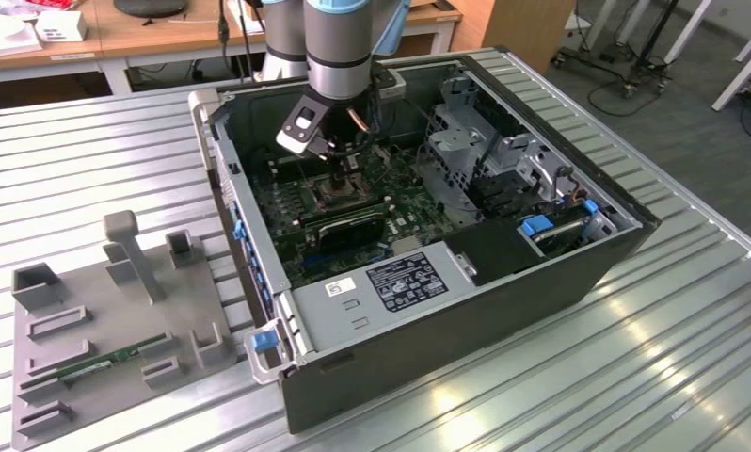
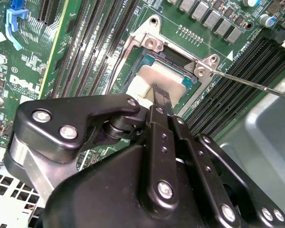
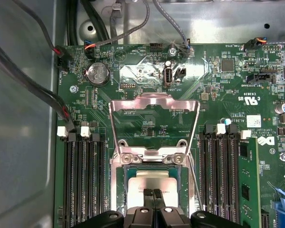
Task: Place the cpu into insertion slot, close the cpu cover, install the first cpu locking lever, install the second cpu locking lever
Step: 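Place the cpu into insertion slot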
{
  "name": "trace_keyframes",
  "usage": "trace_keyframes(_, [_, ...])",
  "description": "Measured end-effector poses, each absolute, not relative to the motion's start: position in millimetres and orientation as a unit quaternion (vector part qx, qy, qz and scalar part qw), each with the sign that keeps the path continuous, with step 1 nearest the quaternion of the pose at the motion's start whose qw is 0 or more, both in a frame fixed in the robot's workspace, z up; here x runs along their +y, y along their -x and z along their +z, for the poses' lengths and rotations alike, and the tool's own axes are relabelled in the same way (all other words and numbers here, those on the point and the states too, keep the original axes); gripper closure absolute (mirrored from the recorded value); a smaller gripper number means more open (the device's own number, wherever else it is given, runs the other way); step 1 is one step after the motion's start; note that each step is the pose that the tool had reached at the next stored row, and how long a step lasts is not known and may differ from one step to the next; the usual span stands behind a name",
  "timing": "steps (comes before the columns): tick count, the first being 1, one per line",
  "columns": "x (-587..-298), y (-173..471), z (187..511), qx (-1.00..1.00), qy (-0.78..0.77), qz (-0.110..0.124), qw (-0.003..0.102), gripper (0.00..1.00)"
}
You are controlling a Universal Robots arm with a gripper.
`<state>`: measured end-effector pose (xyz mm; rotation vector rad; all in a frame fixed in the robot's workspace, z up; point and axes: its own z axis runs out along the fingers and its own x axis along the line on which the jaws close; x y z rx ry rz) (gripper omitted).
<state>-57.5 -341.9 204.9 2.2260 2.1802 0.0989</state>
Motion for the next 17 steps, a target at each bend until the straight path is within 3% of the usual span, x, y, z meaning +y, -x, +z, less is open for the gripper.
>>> trace_keyframes(17, [-341.9,57.5,202.2,0.699,-0.714,0.027,0.007,0.89])
